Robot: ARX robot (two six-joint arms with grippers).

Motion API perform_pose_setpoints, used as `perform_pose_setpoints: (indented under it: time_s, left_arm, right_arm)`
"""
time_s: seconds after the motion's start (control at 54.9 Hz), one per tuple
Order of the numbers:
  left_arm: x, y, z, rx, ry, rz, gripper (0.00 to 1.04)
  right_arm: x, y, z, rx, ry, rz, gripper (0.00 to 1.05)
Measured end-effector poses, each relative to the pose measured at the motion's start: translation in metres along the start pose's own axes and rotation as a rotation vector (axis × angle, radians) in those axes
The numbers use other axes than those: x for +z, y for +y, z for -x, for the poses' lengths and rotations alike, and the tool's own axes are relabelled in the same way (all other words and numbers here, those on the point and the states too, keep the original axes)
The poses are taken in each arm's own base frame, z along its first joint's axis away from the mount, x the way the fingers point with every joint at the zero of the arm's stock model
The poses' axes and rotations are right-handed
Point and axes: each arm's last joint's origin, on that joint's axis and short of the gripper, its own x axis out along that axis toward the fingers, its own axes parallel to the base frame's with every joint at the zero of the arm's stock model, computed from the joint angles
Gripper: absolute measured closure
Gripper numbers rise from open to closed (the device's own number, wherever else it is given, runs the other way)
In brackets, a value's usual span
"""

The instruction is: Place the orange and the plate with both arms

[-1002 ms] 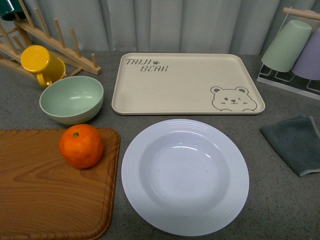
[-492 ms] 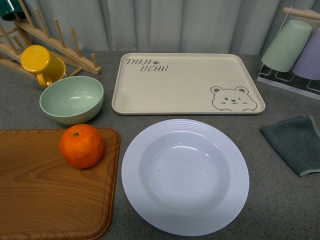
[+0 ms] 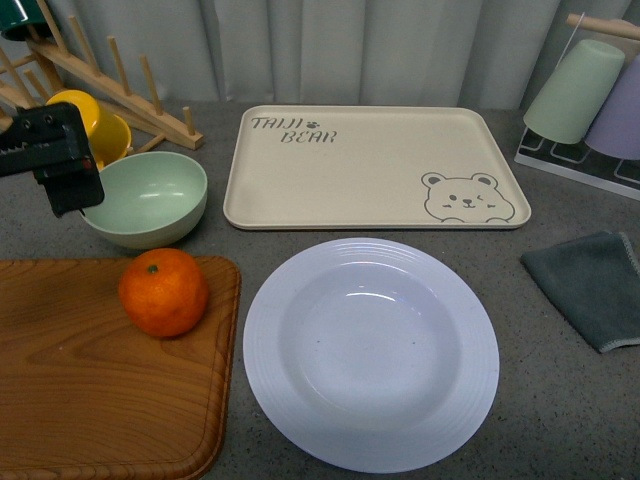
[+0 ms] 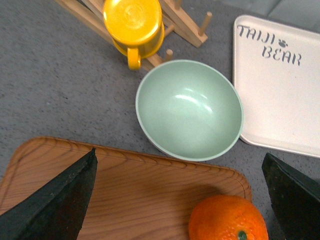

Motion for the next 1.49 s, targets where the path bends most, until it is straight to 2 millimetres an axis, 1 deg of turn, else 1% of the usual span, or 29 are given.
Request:
perform_pose_setpoints:
  time_s: [0.109, 0.346, 0.474, 0.583, 0.729, 1.038, 1.275, 1.457, 1.476, 1.494]
  left_arm:
    - [-0.008, -0.006, -0.003, -0.042, 0.073, 0.002, 0.06]
    - [-0.013, -0.021, -0.005, -0.186, 0.242, -0.004, 0.06]
    - [-0.014, -0.025, -0.011, -0.182, 0.286, -0.043, 0.06]
    - [-0.019, -0.025, -0.019, -0.179, 0.350, -0.066, 0.06]
    - [-0.023, -0.024, -0.027, -0.158, 0.370, -0.110, 0.06]
    - [-0.020, -0.031, -0.034, -0.204, 0.389, -0.117, 0.06]
    - [-0.029, -0.034, -0.042, -0.213, 0.444, -0.133, 0.06]
    - [-0.030, -0.036, -0.050, -0.208, 0.458, -0.135, 0.06]
    - [-0.030, -0.036, -0.050, -0.208, 0.459, -0.136, 0.07]
    - [-0.030, -0.036, -0.051, -0.207, 0.459, -0.137, 0.10]
  right_arm:
    - [0.000, 0.000, 0.000, 0.000, 0.000, 0.000, 0.09]
    - [0.000, 0.000, 0.000, 0.000, 0.000, 0.000, 0.09]
    - [0.000, 0.000, 0.000, 0.000, 0.000, 0.000, 0.09]
    - [0.000, 0.000, 0.000, 0.000, 0.000, 0.000, 0.09]
    - [0.000, 0.000, 0.000, 0.000, 0.000, 0.000, 0.09]
    - [0.000, 0.000, 0.000, 0.000, 0.000, 0.000, 0.09]
    - [0.000, 0.000, 0.000, 0.000, 0.000, 0.000, 0.09]
    - [0.000, 0.000, 0.000, 0.000, 0.000, 0.000, 0.09]
    - [0.000, 0.000, 0.000, 0.000, 0.000, 0.000, 0.09]
    - [0.000, 0.000, 0.000, 0.000, 0.000, 0.000, 0.09]
